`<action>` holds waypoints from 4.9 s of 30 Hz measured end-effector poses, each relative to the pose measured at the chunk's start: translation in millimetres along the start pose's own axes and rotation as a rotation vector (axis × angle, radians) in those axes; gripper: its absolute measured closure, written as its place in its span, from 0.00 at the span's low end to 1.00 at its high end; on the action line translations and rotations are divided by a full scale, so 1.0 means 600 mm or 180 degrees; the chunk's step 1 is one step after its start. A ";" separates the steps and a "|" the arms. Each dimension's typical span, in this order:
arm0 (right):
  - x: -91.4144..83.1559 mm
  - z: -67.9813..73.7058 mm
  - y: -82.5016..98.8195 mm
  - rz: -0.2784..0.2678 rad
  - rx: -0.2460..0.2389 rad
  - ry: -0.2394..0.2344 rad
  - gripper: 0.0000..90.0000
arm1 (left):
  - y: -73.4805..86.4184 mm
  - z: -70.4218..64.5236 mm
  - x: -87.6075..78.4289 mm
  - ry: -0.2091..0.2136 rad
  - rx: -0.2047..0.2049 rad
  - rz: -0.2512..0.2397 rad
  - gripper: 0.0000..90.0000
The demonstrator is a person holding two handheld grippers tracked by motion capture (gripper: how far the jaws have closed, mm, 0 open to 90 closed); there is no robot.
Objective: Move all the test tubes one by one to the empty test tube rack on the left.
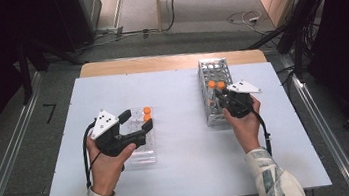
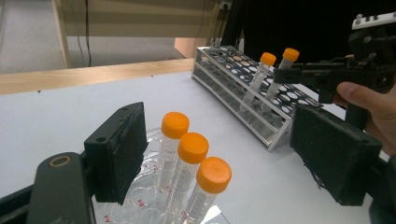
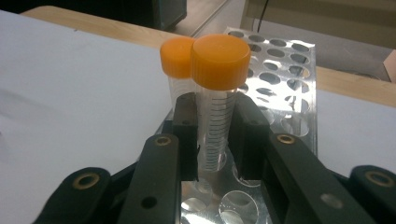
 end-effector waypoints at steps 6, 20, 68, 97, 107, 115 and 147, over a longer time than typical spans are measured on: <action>-0.027 0.004 -0.030 -0.0104 -0.0009 -0.0038 0.80 | -0.002 -0.002 -0.001 -0.0004 -0.0007 -0.0012 0.21; -0.092 0.020 -0.049 -0.0201 -0.0036 -0.0240 0.80 | -0.010 -0.012 -0.006 0.0019 0.0035 -0.0055 0.22; -0.134 0.192 0.099 0.0333 -0.0445 -0.1142 0.80 | -0.019 -0.062 -0.011 0.0252 0.0191 -0.0065 0.23; -0.143 0.264 0.119 0.0370 -0.0631 -0.1436 0.80 | 0.018 -0.170 0.032 0.0755 0.0351 0.0077 0.40; -0.145 0.272 0.121 0.0374 -0.0656 -0.1469 0.80 | 0.030 -0.169 0.038 0.0745 0.0433 0.0121 0.60; -0.145 0.273 0.121 0.0376 -0.0643 -0.1478 0.80 | 0.037 -0.172 0.041 0.0740 0.0476 0.0164 0.64; -0.146 0.275 0.126 0.0417 -0.0582 -0.1524 0.77 | 0.043 -0.172 0.042 0.0717 0.0495 0.0215 0.78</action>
Point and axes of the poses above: each handheld gripper's, and its own axes: x roughly forward along the jaws, y roughly out of its underside, z roughly to its left, the point moved 10 cm from there along x, roughly forward along the jaws, and after that the axes turned 10 degrees about x, right-handed, at the moved point
